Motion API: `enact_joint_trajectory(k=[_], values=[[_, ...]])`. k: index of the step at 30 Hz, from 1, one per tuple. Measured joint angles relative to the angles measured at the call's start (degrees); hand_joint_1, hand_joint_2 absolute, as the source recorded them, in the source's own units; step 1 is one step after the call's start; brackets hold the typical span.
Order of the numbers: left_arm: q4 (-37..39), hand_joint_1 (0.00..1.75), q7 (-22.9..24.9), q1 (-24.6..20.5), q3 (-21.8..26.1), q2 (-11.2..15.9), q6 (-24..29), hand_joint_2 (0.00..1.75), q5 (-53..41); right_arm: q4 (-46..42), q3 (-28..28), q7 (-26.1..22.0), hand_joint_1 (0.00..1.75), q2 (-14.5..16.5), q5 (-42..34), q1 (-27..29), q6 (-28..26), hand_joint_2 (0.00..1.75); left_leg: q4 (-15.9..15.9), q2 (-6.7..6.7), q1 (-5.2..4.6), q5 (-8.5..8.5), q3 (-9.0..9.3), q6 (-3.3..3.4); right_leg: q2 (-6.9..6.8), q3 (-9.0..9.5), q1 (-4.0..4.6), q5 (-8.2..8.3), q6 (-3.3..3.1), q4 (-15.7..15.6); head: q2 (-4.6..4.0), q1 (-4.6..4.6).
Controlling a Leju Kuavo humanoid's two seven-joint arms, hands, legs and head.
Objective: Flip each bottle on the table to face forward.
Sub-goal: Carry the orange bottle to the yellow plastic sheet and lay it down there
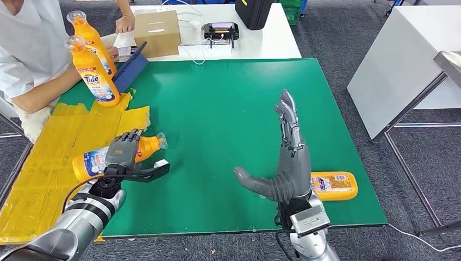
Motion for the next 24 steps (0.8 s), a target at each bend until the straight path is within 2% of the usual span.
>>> enact_joint_trajectory(k=[4, 10, 15, 18, 21, 24], values=[[0.08, 0.00, 1.48, 0.38, -0.13, 0.01, 2.82, 1.75, -0.02, 0.81, -0.02, 1.49, 0.00, -0.56, 2.86, 0.07, -0.57, 1.75, 0.00, -0.01, 0.00, 0.00, 0.00, 0.00, -0.01, 0.00, 0.00, 0.00, 0.00, 0.00, 0.00, 0.01], [0.07, 0.00, 1.61, 0.69, -0.17, 0.02, 3.94, 1.75, -0.06, 1.77, -0.02, 2.17, 0.00, -1.15, 4.04, 0.10, -0.66, 1.75, 0.00, -0.01, 0.00, -0.01, -0.01, 0.00, 0.00, 0.00, -0.01, 0.00, 0.00, 0.00, 0.00, 0.00], [-1.74, 0.00, 0.41, 3.23, 0.81, 0.07, 9.22, 1.75, 0.31, 2.95, -0.17, 5.10, 0.00, -2.30, 8.97, 0.56, -0.52, 1.75, 0.00, 0.00, 0.00, -0.01, -0.01, 0.00, 0.00, -0.02, -0.01, 0.00, 0.00, 0.00, 0.00, 0.00], [-6.40, 0.00, -0.96, 7.03, 2.50, 0.08, 13.07, 1.75, 0.14, 4.18, -0.69, 7.05, 0.00, -3.33, 12.62, 1.81, 0.00, 1.75, 0.00, 0.00, -0.01, -0.01, -0.06, 0.01, 0.00, -0.08, -0.01, -0.01, 0.00, -0.01, 0.00, 0.01], [-14.56, 0.00, -3.43, 12.09, 4.64, -0.01, 17.24, 1.75, 0.70, 5.24, -1.36, 8.31, 0.00, -4.51, 17.72, 3.65, 0.09, 1.75, 0.01, 0.01, -0.02, -0.03, -0.14, 0.01, 0.00, -0.17, -0.04, -0.03, 0.01, -0.01, 0.00, 0.01], [-26.26, 0.00, -11.26, 18.11, 8.03, -1.12, 19.04, 1.75, 5.44, 5.75, -1.79, 9.50, 0.00, -6.02, 22.85, 5.50, -0.14, 1.75, 0.01, 0.02, -0.05, -0.10, -0.18, 0.01, 0.01, -0.24, -0.08, -0.05, 0.02, -0.03, 0.00, 0.00]])
